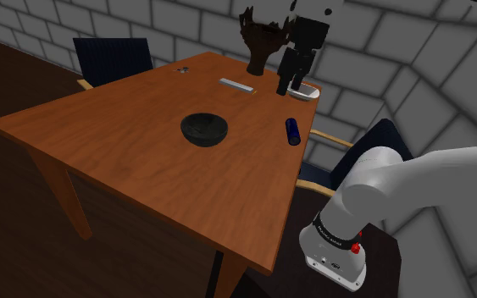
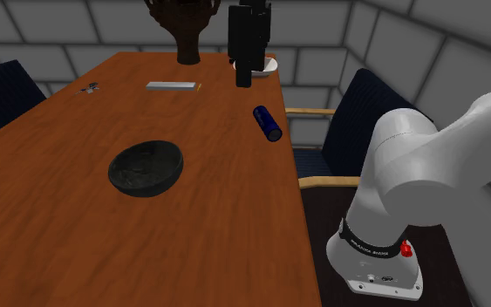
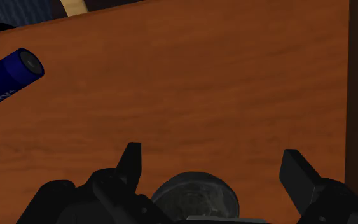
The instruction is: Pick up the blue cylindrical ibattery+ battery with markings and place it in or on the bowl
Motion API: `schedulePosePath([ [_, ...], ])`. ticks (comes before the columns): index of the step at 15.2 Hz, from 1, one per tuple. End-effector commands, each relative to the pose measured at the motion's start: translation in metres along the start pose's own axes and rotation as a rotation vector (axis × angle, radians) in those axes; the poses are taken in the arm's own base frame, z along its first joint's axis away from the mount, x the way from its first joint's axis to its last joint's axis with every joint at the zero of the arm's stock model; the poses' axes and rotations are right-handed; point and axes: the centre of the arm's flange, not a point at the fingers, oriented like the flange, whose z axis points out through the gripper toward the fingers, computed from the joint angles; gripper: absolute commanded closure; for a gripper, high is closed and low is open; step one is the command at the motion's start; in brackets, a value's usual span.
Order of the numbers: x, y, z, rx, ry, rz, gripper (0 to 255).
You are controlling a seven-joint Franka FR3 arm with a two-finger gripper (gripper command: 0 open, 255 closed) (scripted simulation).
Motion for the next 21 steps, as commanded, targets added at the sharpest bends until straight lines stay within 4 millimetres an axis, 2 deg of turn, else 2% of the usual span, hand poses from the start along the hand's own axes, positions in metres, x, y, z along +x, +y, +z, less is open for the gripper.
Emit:
schedulePosePath([
  [1,0.0,0.0,0.0,0.0,0.0,0.0,0],
  [6,0.018,0.055,0.031,0.013,0.027,0.158,0],
  [11,0.028,0.112,0.063,0.025,0.055,0.317,0],
  [16,0.029,0.17,0.095,0.038,0.082,0.475,0],
  [21,0.023,0.227,0.128,0.051,0.11,0.633,0],
])
